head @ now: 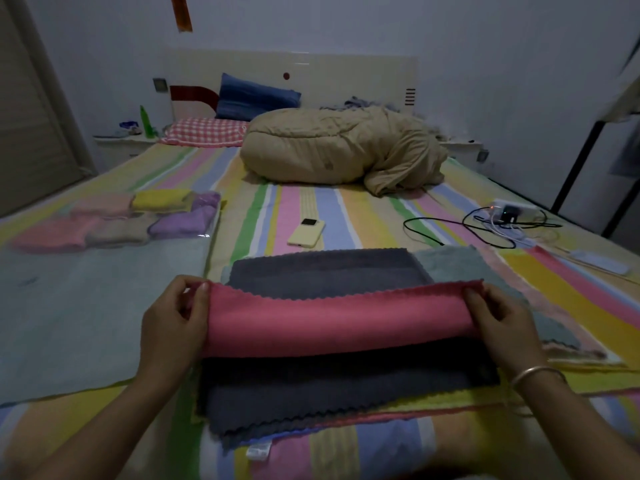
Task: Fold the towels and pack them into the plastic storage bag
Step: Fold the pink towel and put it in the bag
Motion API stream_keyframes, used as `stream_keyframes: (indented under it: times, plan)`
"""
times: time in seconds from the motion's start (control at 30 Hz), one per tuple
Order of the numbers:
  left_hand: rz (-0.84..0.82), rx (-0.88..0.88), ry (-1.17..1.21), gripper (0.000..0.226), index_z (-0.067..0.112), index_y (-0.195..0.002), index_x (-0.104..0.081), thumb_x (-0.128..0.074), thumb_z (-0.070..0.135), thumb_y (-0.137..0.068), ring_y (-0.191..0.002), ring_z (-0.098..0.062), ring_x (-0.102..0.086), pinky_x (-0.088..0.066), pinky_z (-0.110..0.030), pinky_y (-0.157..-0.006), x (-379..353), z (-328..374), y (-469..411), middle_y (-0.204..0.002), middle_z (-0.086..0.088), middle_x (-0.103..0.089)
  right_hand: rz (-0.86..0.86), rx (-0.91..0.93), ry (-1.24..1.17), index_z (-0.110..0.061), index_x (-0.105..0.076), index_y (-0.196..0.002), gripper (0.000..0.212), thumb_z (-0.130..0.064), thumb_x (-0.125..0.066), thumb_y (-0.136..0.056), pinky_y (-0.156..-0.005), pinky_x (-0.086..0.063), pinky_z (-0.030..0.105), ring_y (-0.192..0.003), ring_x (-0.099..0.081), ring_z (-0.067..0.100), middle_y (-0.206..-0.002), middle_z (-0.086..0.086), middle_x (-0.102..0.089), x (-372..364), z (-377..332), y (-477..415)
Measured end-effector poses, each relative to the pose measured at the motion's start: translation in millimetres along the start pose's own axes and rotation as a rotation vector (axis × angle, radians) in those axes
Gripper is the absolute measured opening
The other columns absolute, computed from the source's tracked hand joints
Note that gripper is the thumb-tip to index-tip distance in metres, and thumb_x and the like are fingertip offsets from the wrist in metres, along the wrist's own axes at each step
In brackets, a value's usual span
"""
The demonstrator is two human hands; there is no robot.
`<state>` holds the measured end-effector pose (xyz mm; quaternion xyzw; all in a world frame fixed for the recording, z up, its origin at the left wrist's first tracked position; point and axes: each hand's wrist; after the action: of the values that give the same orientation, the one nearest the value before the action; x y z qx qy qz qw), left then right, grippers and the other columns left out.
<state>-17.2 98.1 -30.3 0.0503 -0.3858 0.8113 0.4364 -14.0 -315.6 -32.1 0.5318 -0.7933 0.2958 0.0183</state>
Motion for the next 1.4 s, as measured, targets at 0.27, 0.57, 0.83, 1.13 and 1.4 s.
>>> stream_keyframes:
  times: [0.27, 0.57, 0.83, 1.13, 1.4]
  plan:
    - [-0.043, 0.123, -0.230, 0.014, 0.016, -0.085, -0.060, -0.052, 0.023, -0.095, -0.070, -0.021, -0.053, -0.037, -0.032, -0.064, -43, -32, -32, -0.076, -0.002, -0.062, 0.010, -0.030, 0.327, -0.009, -0.062, -0.073, 0.023, -0.024, -0.062, -0.091, -0.064, -0.041, 0.034, -0.070, -0.059, 0.027, -0.071, 0.010, -0.064, -35, 26, -50]
    - [-0.262, 0.170, -0.657, 0.025, 0.007, -0.094, -0.055, -0.043, 0.029, -0.097, -0.093, -0.039, -0.060, -0.045, -0.040, -0.075, -79, -53, -83, -0.103, -0.020, -0.063, -0.104, -0.113, 0.654, -0.015, -0.057, -0.073, 0.027, -0.036, -0.059, -0.091, -0.063, -0.034, 0.030, -0.076, -0.060, 0.034, -0.072, 0.012, -0.061, -74, 34, -110]
    - [-0.345, 0.149, -0.717, 0.021, 0.008, -0.092, -0.053, -0.044, 0.027, -0.094, -0.087, -0.037, -0.061, -0.046, -0.039, -0.069, -88, -72, -75, -0.098, -0.019, -0.064, -0.161, -0.264, 0.793, -0.025, -0.058, -0.100, 0.022, -0.043, -0.059, -0.087, -0.072, -0.048, 0.034, -0.088, -0.061, 0.028, -0.097, 0.005, -0.066, -78, 34, -100]
    - [-0.389, -0.342, -0.527, 0.054, 0.010, -0.131, -0.054, -0.036, 0.037, -0.088, -0.125, -0.031, -0.050, -0.035, -0.041, -0.103, -100, -15, -32, -0.140, -0.016, -0.049, -0.451, -0.780, 0.012, -0.031, -0.014, -0.149, 0.068, -0.014, -0.052, -0.096, -0.036, -0.045, 0.026, -0.039, -0.057, 0.025, -0.072, 0.022, -0.068, -67, -49, -1]
    - [-0.713, -0.216, -0.578, 0.111, 0.027, -0.153, -0.002, 0.038, 0.073, -0.059, -0.148, -0.015, -0.001, 0.005, -0.036, -0.118, -111, -9, 9, -0.161, -0.001, -0.001, 0.039, -0.866, -0.553, -0.019, -0.031, -0.147, 0.064, 0.007, -0.047, -0.091, -0.090, -0.049, 0.044, -0.101, -0.055, 0.027, -0.132, 0.006, -0.044, -89, -44, 6]
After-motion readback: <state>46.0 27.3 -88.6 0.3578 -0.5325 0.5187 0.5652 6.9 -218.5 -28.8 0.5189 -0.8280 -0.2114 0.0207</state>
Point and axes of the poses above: each hand's wrist, its own y-axis away from the middle knuckle, its own x-axis out of the back of the hand, z = x × y
